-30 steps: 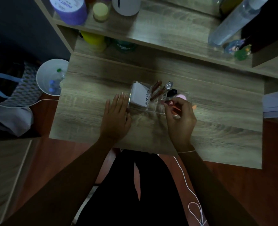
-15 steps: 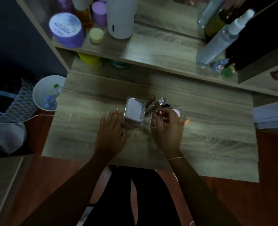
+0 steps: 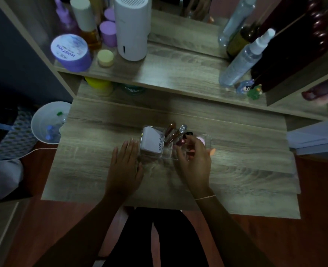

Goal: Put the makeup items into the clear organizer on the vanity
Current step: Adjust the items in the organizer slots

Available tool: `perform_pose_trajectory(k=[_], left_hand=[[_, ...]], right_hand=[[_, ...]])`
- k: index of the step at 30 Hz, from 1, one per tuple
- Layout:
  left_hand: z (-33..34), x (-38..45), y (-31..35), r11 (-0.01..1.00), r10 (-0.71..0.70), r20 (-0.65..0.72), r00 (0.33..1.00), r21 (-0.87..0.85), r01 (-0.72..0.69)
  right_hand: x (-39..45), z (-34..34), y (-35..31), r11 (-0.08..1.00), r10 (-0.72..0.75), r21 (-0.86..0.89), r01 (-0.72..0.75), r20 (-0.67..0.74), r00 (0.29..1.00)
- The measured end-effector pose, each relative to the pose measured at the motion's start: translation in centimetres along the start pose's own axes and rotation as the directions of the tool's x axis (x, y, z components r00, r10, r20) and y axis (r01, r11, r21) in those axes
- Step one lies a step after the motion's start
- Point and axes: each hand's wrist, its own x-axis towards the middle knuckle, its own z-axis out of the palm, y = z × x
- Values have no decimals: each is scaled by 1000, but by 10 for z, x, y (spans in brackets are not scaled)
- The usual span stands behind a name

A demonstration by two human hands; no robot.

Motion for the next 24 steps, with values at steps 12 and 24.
perform_pose_trajectory(k=[12, 24], left_hand=[[-10, -1, 2, 1000, 9, 2, 1000, 25, -9], [-11, -1, 8, 1000, -4, 26, 1000, -4, 4]], right_hand=[[16, -24, 4, 881, -126, -448, 149, 81, 989], [47, -23, 9, 844, -93, -509, 167, 167, 982]])
